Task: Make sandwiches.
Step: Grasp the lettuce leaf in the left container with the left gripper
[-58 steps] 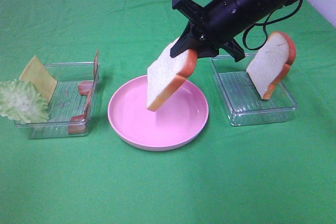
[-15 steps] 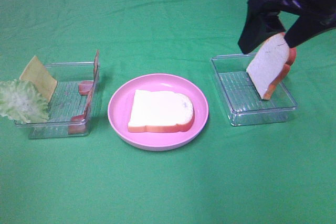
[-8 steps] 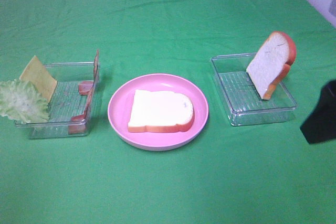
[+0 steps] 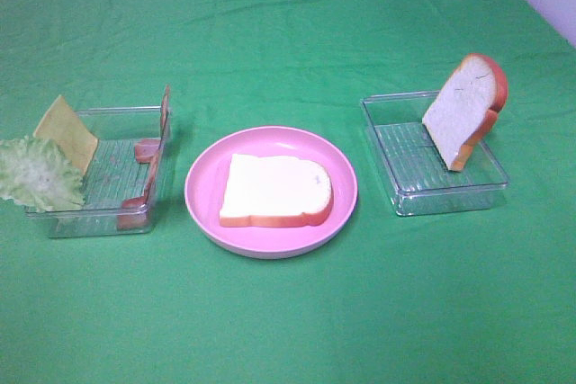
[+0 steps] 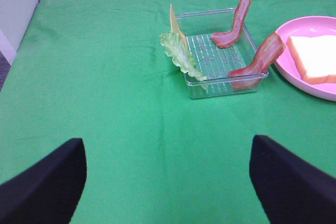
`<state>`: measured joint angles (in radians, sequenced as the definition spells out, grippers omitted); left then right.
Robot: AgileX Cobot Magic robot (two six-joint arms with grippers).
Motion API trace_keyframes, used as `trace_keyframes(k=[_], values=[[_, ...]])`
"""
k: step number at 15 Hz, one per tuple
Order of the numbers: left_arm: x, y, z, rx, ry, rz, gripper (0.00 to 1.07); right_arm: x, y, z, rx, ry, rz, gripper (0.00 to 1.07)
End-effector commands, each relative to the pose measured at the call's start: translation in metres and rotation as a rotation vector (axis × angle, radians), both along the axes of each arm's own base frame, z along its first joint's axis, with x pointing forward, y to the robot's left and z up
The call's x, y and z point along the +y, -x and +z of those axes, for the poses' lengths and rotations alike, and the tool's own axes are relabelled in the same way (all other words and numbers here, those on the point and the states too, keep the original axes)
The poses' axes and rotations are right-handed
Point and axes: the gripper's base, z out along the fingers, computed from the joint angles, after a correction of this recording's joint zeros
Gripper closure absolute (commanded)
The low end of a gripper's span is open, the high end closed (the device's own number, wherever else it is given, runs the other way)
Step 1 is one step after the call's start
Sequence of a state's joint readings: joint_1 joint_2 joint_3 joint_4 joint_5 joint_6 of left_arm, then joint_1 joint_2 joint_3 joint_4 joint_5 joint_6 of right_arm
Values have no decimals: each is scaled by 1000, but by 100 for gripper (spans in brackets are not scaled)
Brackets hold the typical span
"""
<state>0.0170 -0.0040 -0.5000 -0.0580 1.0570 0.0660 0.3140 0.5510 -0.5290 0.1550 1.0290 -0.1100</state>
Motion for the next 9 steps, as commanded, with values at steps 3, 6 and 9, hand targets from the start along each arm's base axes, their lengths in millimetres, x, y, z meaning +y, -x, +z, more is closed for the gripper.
trace_keyframes(k=[3,6,9], values=[[-1,3,0,-35,5,0,26,-12,37,11,-243,-58,23,22],[-2,3,0,-35,18,-9,26,-21,66,9,-409,-71,75,22],[-4,3,1,-38,46,-24,26,-26,82,7,-511,-100,71,22]])
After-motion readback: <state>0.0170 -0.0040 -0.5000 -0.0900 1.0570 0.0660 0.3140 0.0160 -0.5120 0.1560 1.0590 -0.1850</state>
